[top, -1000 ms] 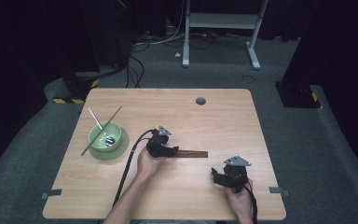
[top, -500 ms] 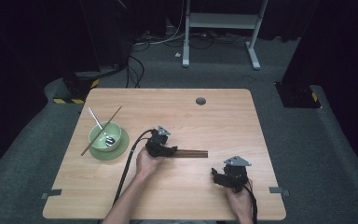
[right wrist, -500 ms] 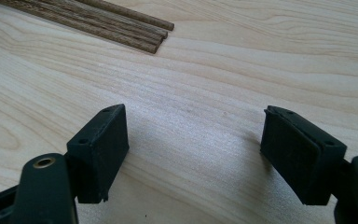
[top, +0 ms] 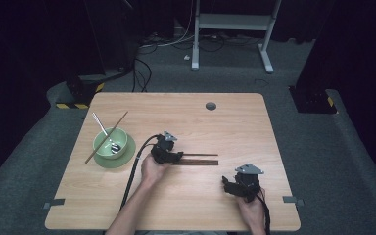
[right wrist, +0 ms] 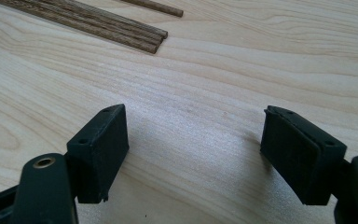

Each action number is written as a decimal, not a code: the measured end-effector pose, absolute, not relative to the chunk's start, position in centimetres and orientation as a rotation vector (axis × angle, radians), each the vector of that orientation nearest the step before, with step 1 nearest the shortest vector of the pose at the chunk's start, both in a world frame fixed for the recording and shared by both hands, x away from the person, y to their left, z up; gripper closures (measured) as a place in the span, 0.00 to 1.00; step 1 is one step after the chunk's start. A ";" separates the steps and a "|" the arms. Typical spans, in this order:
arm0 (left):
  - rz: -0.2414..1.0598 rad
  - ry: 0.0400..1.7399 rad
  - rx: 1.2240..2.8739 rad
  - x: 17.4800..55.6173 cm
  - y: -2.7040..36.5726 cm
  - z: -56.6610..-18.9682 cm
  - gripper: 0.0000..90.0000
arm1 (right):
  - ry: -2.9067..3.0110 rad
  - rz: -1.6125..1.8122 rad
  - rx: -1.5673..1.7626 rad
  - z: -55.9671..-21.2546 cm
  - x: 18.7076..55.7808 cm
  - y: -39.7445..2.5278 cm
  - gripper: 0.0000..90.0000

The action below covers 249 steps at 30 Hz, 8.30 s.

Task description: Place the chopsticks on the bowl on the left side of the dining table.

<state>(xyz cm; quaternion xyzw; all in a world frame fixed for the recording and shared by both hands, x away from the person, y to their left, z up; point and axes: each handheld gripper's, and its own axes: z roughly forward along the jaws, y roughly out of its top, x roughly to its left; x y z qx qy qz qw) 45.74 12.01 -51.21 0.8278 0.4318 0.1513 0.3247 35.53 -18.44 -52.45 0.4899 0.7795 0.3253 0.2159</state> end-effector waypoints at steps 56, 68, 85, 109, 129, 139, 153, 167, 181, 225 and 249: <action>0.455 1.199 2.156 46.7 15.7 -51.1 0.83 | 2.161 0.902 1.356 -52.5 35.5 -18.4 0.25; 0.460 1.211 2.159 46.7 16.5 -51.1 0.85 | 2.161 0.902 1.356 -52.5 35.5 -18.4 0.25; 0.479 1.233 2.162 46.2 18.2 -51.0 0.88 | 2.160 0.901 1.356 -52.5 35.5 -18.4 0.25; 0.526 1.230 2.154 45.3 18.9 -51.2 0.92 | 2.161 0.902 1.357 -52.5 35.5 -18.4 0.25; 0.542 1.243 2.160 45.2 19.0 -51.1 0.93 | 2.162 0.902 1.357 -52.4 35.5 -18.4 0.25; 0.544 1.221 2.148 44.7 19.3 -50.4 0.93 | 2.162 0.902 1.356 -52.4 35.5 -18.4 0.25; 0.549 1.183 2.134 43.6 20.2 -48.8 0.93 | 2.163 0.902 1.356 -52.4 35.5 -18.4 0.25; 0.504 1.160 2.100 42.8 20.8 -47.2 0.93 | 2.163 0.902 1.356 -52.4 35.5 -18.4 0.25; 0.496 1.143 2.104 41.9 21.8 -45.6 0.93 | 2.162 0.903 1.356 -52.5 35.5 -18.4 0.25; 0.532 1.182 2.037 39.5 27.1 -43.1 0.93 | 2.162 0.903 1.357 -52.4 35.5 -18.4 0.25; 0.573 1.245 2.015 38.8 29.5 -43.2 0.93 | 2.163 0.903 1.356 -52.5 35.5 -18.4 0.25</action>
